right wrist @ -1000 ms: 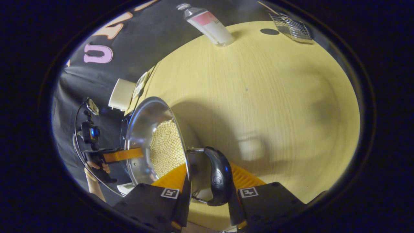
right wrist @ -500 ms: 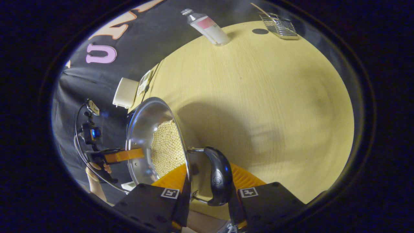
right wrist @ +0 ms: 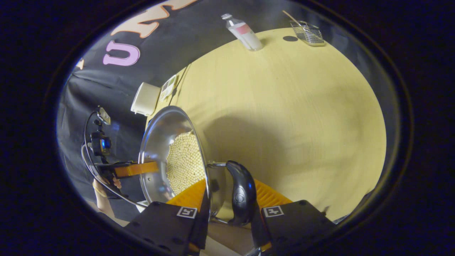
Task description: First push the handle of the pot to place it horizontally, then grasp the pot with both hands and set it on the induction cooktop.
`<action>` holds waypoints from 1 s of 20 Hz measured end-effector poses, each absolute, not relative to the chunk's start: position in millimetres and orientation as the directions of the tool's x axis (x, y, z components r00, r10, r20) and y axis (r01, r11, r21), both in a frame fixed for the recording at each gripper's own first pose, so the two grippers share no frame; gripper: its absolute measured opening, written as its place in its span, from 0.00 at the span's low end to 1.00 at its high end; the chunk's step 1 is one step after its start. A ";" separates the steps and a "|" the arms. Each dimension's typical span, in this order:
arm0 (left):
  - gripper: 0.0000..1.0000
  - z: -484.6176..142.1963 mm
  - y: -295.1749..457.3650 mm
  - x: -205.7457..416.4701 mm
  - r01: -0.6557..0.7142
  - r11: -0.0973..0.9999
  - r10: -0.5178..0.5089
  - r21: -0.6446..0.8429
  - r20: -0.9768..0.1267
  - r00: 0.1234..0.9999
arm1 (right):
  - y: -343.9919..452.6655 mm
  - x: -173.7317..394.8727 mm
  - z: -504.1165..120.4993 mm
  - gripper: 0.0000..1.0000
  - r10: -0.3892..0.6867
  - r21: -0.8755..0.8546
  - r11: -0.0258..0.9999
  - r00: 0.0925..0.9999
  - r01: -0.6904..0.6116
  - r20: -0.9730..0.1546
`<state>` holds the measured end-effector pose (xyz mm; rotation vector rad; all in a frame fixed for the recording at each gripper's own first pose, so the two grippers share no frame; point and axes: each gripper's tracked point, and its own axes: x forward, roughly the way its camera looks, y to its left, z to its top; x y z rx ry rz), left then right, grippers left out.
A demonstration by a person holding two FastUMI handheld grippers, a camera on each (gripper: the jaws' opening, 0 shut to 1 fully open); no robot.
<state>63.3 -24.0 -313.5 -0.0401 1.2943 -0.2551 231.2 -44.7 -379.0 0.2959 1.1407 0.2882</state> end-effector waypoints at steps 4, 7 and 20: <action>0.59 -297.4 15.7 65.5 0.190 0.964 -0.229 -0.183 -0.938 0.260 | -44.5 229.5 -378.6 0.47 0.362 0.367 0.928 0.415 -0.071 -0.835; 0.59 -285.3 53.7 70.1 0.205 0.960 -0.244 -0.191 -0.930 0.276 | -47.1 228.9 -378.3 0.53 0.358 0.364 0.929 0.425 -0.070 -0.831; 0.59 -273.2 207.8 108.8 0.247 0.955 -0.244 -0.163 -0.906 0.345 | -81.4 242.0 -362.2 0.46 0.349 0.354 0.933 0.435 -0.073 -0.830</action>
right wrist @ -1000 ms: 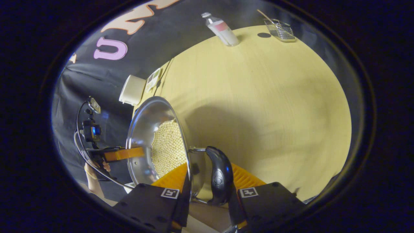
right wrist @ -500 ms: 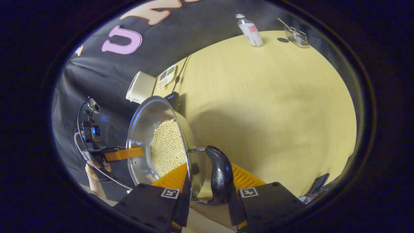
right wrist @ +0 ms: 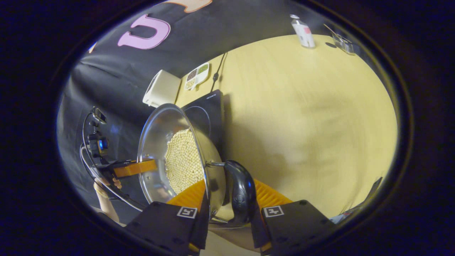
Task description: First push the handle of the pot to place it horizontally, then grasp the pot with both hands and set it on the induction cooktop.
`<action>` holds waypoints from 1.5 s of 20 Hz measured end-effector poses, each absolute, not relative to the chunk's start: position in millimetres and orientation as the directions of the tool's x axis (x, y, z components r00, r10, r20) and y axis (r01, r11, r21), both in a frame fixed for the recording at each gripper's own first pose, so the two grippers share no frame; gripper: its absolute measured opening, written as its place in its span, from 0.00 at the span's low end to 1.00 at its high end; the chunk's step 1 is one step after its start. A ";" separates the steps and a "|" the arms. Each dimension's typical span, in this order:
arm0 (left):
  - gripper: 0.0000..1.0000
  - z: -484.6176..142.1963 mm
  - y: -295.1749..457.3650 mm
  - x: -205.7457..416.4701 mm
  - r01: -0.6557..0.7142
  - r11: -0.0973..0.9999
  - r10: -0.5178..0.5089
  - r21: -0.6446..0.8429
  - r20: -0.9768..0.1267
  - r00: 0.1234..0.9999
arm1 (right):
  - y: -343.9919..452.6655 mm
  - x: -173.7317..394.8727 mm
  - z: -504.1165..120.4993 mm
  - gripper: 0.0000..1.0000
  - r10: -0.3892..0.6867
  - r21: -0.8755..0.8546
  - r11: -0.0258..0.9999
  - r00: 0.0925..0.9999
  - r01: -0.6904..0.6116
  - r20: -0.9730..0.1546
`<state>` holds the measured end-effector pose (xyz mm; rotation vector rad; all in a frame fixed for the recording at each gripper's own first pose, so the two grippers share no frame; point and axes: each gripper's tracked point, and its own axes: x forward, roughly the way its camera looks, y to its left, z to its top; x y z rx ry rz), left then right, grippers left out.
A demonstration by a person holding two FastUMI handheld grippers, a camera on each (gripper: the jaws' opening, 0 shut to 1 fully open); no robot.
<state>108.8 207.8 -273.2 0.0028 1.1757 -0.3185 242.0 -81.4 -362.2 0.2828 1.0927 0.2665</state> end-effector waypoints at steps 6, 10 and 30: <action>0.58 -279.2 240.8 143.4 0.267 0.953 -0.240 -0.142 -0.892 0.383 | -91.4 241.9 -359.7 0.47 0.332 0.334 0.940 0.425 -0.071 -0.842; 0.58 -289.4 252.5 161.4 0.276 0.951 -0.244 -0.139 -0.888 0.391 | -98.9 246.6 -348.2 0.47 0.320 0.325 0.944 0.423 -0.063 -0.848; 0.60 -305.7 270.6 211.6 0.295 0.952 -0.214 -0.082 -0.868 0.448 | -130.4 274.7 -329.8 0.47 0.290 0.319 0.948 0.429 -0.006 -0.855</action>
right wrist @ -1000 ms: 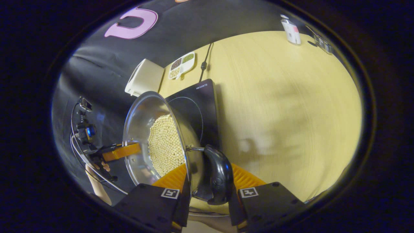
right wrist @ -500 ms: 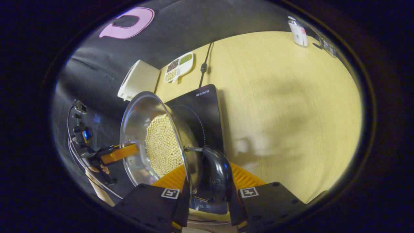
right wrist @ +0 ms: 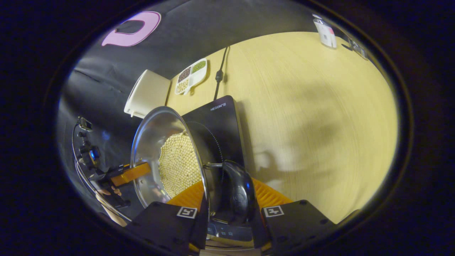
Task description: First push the handle of the pot to place it horizontally, then grasp the pot with both hands and set it on the induction cooktop.
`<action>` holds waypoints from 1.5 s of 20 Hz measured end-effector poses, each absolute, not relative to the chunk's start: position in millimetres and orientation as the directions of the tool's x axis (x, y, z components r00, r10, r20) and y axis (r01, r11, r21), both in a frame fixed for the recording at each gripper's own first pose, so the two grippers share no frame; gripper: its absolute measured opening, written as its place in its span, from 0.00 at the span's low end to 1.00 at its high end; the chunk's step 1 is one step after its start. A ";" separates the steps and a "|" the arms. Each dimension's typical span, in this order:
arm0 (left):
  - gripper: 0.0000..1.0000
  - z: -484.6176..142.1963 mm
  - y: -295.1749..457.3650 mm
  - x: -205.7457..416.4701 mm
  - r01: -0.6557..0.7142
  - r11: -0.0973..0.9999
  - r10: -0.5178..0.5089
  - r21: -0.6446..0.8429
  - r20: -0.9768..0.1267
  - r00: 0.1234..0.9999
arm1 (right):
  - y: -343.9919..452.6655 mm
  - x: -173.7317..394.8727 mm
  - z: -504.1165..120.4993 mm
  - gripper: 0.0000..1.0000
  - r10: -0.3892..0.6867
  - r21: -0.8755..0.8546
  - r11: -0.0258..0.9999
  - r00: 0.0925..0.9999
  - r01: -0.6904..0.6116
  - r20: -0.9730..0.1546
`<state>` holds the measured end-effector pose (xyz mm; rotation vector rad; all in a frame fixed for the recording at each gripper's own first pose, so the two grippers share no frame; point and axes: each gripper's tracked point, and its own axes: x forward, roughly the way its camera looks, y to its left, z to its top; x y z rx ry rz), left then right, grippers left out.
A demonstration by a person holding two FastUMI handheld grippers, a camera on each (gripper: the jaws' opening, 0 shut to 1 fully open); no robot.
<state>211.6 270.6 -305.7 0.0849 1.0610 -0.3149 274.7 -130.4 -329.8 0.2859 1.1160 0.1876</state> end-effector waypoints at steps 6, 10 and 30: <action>0.66 -309.2 274.5 212.2 0.284 0.957 -0.190 -0.062 -0.873 0.449 | -132.7 275.8 -328.2 0.49 0.271 0.300 0.954 0.449 -0.009 -0.851; 0.87 -304.5 282.3 216.7 0.247 0.969 -0.150 -0.024 -0.848 0.507 | -142.8 279.4 -326.9 0.55 0.213 0.239 0.971 0.494 -0.010 -0.843; 0.96 -150.4 208.5 182.9 0.233 0.964 -0.141 0.128 -0.498 0.856 | -165.6 224.6 -160.5 1.00 0.204 0.145 0.978 0.820 -0.149 -0.534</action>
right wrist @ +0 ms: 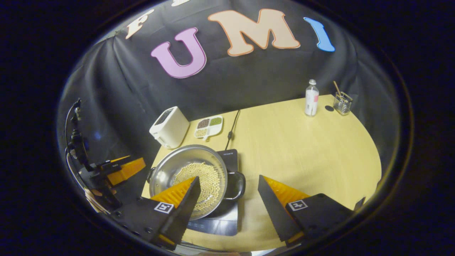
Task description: First push the handle of the pot to place it horizontally, then grasp the pot with both hands and set it on the induction cooktop.
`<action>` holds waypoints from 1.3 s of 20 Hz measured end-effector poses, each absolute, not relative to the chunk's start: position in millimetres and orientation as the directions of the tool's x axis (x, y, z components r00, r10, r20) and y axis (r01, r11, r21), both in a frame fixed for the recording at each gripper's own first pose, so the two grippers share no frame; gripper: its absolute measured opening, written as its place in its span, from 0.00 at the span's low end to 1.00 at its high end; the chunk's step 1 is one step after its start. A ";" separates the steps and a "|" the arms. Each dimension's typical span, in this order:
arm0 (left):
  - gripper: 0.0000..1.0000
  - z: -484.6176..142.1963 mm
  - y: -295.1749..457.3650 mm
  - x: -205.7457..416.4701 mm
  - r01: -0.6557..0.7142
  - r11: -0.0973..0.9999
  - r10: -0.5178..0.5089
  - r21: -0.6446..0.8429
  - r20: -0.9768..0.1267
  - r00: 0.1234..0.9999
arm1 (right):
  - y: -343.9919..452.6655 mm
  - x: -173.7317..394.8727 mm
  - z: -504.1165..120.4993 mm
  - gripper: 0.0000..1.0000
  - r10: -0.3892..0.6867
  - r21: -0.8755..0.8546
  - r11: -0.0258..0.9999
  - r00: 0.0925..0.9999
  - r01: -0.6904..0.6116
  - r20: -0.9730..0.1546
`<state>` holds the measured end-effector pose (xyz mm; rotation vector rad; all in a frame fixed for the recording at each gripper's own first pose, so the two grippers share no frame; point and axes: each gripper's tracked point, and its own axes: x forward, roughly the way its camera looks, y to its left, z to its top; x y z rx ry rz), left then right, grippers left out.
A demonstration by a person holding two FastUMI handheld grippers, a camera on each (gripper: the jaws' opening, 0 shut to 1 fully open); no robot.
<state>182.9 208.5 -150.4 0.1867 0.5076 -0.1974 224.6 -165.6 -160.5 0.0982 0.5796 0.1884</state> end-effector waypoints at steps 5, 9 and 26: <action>0.95 -115.8 139.3 148.3 0.213 0.968 -0.141 0.130 -0.418 0.898 | -209.5 209.7 -104.2 1.00 0.245 0.098 0.970 0.867 -0.224 -0.435; 0.95 -76.9 79.7 114.6 0.157 0.981 -0.112 0.114 -0.329 0.938 | -266.8 197.7 -52.9 0.93 0.265 0.024 0.962 0.906 -0.273 -0.329; 0.93 27.5 -194.6 -1.2 0.156 0.978 -0.158 0.138 -0.002 0.987 | -509.0 109.7 127.9 0.92 0.211 -0.071 0.976 0.977 -0.208 0.042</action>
